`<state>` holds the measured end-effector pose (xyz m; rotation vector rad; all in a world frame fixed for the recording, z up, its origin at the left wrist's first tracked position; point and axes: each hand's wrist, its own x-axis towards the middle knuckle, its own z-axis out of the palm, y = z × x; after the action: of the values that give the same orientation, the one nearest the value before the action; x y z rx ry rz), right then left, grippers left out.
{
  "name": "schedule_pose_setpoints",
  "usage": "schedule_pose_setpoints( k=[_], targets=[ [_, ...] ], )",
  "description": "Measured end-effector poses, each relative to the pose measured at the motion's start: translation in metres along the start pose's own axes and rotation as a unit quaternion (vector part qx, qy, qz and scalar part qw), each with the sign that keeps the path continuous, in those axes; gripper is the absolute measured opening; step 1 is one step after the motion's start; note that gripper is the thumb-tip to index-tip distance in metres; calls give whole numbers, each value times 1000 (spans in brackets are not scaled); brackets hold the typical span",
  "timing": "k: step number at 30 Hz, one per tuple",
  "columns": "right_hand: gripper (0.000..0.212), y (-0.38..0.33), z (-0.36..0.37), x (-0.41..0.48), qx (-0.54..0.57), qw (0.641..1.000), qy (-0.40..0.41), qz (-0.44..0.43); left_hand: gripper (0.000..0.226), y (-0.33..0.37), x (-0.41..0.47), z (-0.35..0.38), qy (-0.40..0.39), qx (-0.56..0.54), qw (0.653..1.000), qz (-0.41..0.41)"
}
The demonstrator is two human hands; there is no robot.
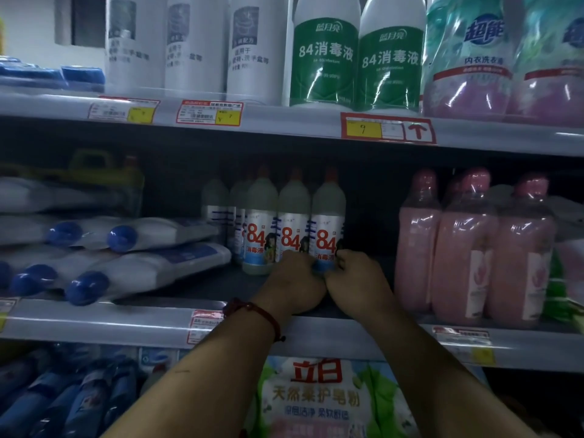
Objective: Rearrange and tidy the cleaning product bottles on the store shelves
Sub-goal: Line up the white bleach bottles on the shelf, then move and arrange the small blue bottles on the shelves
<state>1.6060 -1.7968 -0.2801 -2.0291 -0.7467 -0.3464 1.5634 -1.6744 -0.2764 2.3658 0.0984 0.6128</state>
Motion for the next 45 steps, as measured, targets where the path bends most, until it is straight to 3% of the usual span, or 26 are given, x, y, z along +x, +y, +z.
schedule_pose_setpoints(
  k=[4,9,14,17,21,26,31,35,40,45],
  targets=[
    [23,0,-2,1,-1,1000,0,-1,25,0,1,2,14,-9,1000,-8],
    [16,0,-3,2,30,999,-5,14,33,0,1,2,27,-15,999,-16],
    [19,-2,-3,1,17,1000,-4,18,19,1,-7,2,59,-2,998,-7],
    [24,-7,-6,-6,-19,1000,14,8,16,9,-25,-3,113,31,992,39],
    [33,-20,-17,-28,-52,998,20,-41,18,6,-59,-25,177,162,964,110],
    [30,-46,-22,-65,-118,987,-10,-112,45,-6,-112,-67,152,292,940,87],
    [57,-81,-9,-112,-201,960,-56,-186,58,-20,-176,-96,171,379,903,111],
    [57,-93,20,-156,-209,949,-112,-207,62,-49,-230,-111,138,418,894,81],
    [58,-85,79,-198,-181,937,-182,-237,71,-108,-284,-118,90,453,887,-15],
    [60,-73,141,-209,-176,930,-218,-239,67,-166,-314,-123,89,446,887,-73]
  ],
)
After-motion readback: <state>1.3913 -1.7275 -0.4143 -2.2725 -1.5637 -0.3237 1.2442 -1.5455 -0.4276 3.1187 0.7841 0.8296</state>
